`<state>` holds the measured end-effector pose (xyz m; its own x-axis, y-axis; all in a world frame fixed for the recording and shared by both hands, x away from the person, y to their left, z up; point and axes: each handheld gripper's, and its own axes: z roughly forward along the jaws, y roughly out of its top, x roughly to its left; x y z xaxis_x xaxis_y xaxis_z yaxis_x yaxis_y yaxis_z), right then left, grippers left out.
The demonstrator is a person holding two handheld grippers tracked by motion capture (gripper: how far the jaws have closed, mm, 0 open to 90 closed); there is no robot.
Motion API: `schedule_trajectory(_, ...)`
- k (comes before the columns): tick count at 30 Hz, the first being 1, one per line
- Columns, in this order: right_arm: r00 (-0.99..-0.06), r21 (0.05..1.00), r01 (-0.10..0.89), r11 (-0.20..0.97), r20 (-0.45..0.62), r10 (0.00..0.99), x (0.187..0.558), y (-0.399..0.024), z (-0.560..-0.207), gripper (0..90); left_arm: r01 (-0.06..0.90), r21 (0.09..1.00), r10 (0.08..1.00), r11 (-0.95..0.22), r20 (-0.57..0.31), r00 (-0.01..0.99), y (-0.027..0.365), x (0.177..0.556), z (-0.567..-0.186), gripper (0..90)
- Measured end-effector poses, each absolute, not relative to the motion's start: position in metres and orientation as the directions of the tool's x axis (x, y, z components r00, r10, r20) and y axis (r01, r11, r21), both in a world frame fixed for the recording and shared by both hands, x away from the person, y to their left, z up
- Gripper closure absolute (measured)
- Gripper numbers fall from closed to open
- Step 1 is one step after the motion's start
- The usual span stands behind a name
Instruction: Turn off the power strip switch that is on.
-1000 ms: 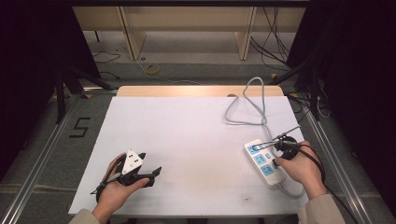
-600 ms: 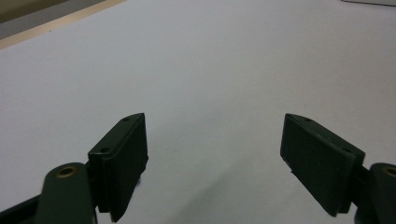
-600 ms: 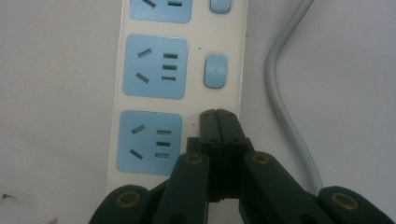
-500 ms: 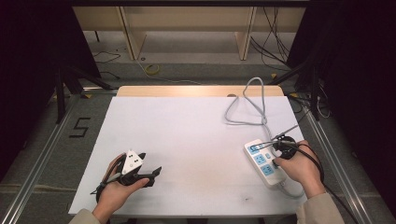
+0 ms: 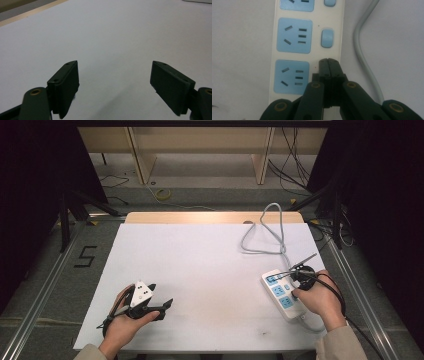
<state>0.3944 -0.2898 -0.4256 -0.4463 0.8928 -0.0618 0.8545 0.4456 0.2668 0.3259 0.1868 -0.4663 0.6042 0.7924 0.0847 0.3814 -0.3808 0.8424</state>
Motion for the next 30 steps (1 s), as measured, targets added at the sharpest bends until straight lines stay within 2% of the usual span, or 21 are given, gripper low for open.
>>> schedule_trajectory(30, -0.437, 0.246, 0.865, 0.437, -0.058, 0.898, 0.3966, -0.2887, -0.4267, 90.0, 0.382, 0.841, 0.791, -0.383, 0.086, 0.605, 0.1863, 0.3254, -0.4665, 23.0)
